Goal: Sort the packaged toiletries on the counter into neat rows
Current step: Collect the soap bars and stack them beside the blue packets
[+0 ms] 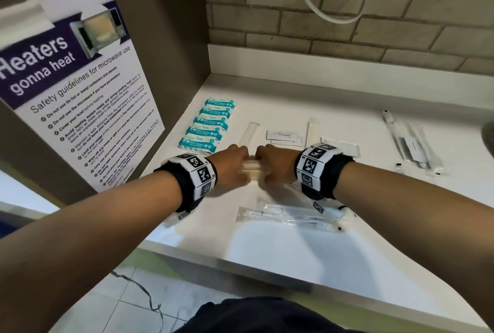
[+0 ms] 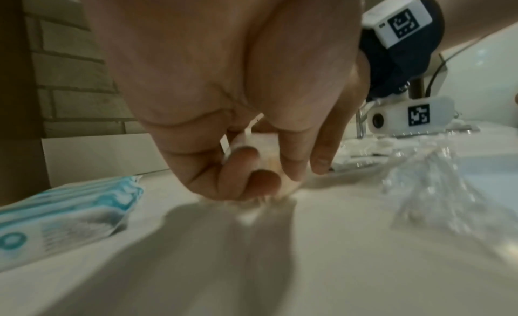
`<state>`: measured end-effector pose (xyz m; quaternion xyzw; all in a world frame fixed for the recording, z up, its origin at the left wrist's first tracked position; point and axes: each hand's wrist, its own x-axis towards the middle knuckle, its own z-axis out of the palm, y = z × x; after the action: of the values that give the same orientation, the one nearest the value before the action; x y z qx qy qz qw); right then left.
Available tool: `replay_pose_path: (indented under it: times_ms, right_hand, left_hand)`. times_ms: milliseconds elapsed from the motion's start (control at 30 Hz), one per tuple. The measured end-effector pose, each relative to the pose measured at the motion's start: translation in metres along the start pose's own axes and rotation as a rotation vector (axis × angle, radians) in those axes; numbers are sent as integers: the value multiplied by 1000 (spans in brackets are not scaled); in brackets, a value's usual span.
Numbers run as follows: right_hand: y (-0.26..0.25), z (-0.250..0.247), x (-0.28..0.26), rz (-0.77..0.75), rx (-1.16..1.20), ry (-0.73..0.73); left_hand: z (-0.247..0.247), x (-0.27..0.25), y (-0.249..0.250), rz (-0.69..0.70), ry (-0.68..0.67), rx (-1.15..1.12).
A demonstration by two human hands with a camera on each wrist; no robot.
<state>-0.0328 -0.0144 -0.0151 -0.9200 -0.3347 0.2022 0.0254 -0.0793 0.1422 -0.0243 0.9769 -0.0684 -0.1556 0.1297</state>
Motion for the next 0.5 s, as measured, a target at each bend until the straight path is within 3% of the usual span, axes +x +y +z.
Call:
replay_pose_path:
  times_ms: [500]
  right_hand:
    - [-6,9,10,15,56,12]
  left_hand:
    - [10,4,10,25,-2,-8]
